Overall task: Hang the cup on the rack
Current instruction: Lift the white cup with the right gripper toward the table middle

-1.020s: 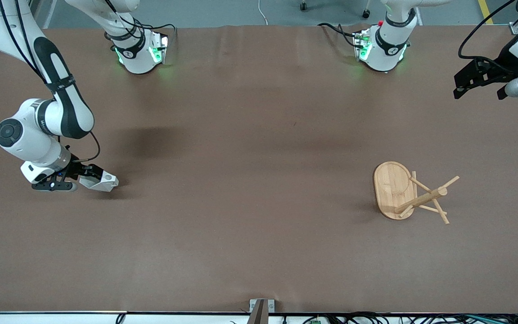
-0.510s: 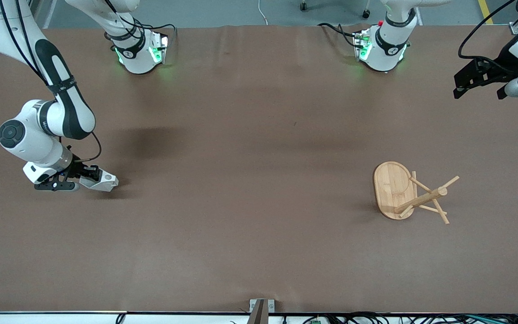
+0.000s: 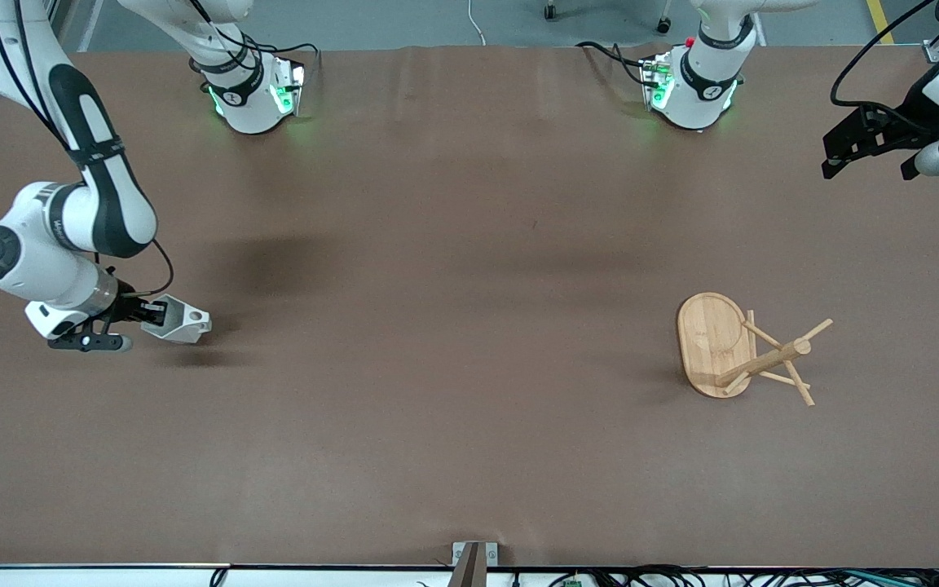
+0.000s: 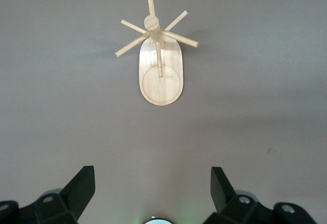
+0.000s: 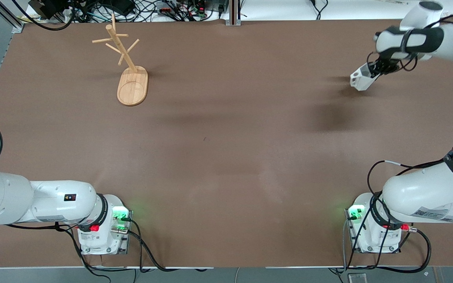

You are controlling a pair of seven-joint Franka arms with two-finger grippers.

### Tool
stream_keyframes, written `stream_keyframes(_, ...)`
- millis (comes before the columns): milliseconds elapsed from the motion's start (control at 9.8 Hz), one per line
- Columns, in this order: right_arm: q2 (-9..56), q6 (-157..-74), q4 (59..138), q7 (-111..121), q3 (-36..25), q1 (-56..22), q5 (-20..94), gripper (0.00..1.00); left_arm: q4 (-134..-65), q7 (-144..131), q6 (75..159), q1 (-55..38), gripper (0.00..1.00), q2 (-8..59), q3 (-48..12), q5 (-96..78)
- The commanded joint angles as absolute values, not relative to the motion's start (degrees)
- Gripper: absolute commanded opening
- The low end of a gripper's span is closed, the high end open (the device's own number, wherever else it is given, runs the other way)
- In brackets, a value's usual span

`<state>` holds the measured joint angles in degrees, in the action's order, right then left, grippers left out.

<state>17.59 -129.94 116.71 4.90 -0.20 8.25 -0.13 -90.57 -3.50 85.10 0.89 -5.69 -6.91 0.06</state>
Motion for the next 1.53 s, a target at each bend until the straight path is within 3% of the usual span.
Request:
stream_keyframes(0,13.89,-114.16,107.89,2.72,0.44,7.82,7.33,0.0,-90.97,-2.73,84.29,1.05,1.0,-4.57,-6.85,-0.97)
stream_keyframes(204,13.89,-100.26,100.05,2.37,0.53,7.04,18.56,0.01,-90.97,-2.73,84.29,0.97,1.0,-4.57,-6.86,-0.97)
stream_keyframes(408,13.8,-93.45,99.75,3.08,0.96,6.77,37.0,0.01,-90.88,-2.73,84.2,0.97,1.0,-4.48,-6.86,-0.97)
stream_keyframes(714,13.97,-93.6,100.98,3.08,4.65,2.91,55.39,0.01,-90.62,-2.64,84.29,-0.34,1.0,-2.82,-7.64,-1.4)
stream_keyframes(1122,14.06,-95.89,102.65,4.21,11.41,-1.05,73.18,0.0,-86.85,-2.81,85.95,-12.62,1.0,2.45,-13.52,-3.78)
stream_keyframes(1429,14.06,-96.5,108.0,10.88,15.81,-1.23,84.07,0.0,-75.37,-3.08,87.18,-25.18,1.0,10.6,-14.41,-3.34)
